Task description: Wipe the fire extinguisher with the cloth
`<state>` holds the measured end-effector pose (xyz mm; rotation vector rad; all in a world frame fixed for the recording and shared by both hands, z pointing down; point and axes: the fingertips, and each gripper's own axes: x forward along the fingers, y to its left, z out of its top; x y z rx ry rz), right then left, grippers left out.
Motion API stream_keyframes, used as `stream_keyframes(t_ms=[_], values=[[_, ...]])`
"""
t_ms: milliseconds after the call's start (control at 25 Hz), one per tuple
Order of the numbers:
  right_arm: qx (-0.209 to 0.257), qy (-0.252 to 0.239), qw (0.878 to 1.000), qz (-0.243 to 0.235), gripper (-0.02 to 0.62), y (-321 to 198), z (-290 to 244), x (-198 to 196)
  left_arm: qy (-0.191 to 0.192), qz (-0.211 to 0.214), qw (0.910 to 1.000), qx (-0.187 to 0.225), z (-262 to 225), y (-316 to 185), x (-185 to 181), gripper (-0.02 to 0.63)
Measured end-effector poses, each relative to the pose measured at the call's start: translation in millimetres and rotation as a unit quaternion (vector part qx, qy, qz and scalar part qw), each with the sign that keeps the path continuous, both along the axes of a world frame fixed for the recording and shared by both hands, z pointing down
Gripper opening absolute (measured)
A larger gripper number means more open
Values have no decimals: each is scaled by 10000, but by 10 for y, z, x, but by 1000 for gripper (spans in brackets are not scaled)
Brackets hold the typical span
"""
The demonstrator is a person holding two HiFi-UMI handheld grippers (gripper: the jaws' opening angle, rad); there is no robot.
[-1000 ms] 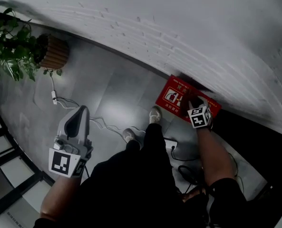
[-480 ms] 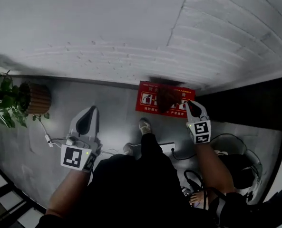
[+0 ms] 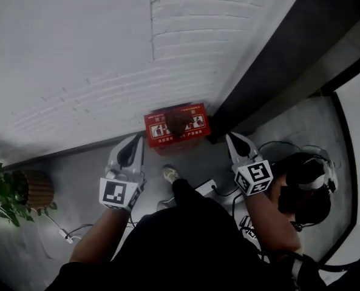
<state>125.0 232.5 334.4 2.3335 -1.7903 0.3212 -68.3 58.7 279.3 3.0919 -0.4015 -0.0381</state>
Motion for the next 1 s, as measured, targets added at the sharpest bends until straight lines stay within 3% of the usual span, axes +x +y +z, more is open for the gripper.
stream_keyframes(t_ms=[280, 440, 600, 1000], values=[[68, -107, 9951, 977, 0, 523, -16, 269, -149, 134, 9998, 11, 5, 151, -179, 0], [192, -567, 9881, 1417, 0, 626, 189, 361, -272, 198, 9994, 103, 18, 221, -279, 0], [318, -670, 9863, 1473, 0, 556, 294, 374, -430, 29, 9991, -34, 10, 119, -352, 0], [-73, -613, 9863, 1528, 0, 317, 422, 483, -519, -178, 9985, 6, 67, -213, -452, 0]])
